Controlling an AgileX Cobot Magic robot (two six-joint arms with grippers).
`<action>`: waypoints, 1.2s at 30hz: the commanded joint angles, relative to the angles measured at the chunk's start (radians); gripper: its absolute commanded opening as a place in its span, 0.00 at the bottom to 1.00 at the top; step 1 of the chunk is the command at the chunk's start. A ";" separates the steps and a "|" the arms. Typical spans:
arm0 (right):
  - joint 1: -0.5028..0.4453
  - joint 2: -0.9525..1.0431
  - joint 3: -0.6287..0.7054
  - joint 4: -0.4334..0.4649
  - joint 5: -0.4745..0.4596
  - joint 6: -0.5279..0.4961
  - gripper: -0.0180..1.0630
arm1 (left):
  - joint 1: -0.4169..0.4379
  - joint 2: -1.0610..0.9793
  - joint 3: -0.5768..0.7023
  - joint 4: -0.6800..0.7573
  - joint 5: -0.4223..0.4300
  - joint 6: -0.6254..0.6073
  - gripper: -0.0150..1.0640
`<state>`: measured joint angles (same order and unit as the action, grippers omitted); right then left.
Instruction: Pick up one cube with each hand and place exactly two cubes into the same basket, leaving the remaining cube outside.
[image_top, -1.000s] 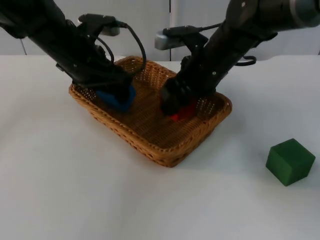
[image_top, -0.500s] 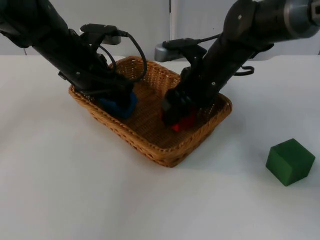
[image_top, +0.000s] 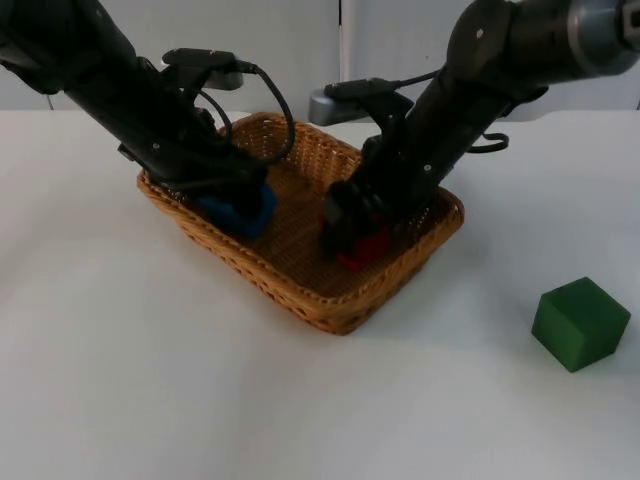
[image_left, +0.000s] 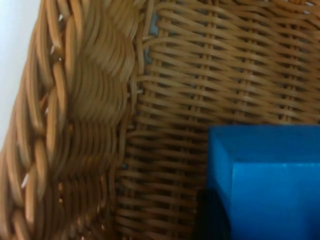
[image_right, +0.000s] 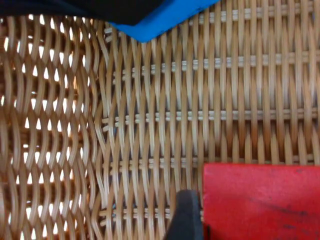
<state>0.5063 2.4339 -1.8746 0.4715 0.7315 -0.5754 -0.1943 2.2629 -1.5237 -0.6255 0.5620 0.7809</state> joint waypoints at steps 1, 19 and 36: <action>0.007 -0.011 -0.003 0.005 0.018 -0.008 0.61 | -0.004 -0.001 0.001 -0.015 0.043 0.000 0.24; 0.007 -0.126 -0.003 0.002 0.020 -0.024 0.72 | -0.004 -0.108 0.001 -0.018 0.056 -0.009 0.79; 0.005 -0.368 -0.003 -0.051 0.044 -0.024 0.72 | -0.002 -0.335 0.001 0.035 0.083 -0.011 0.79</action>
<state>0.5063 2.0986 -1.8746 0.4325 0.7595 -0.5910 -0.1964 1.9599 -1.5237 -0.5966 0.6214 0.7775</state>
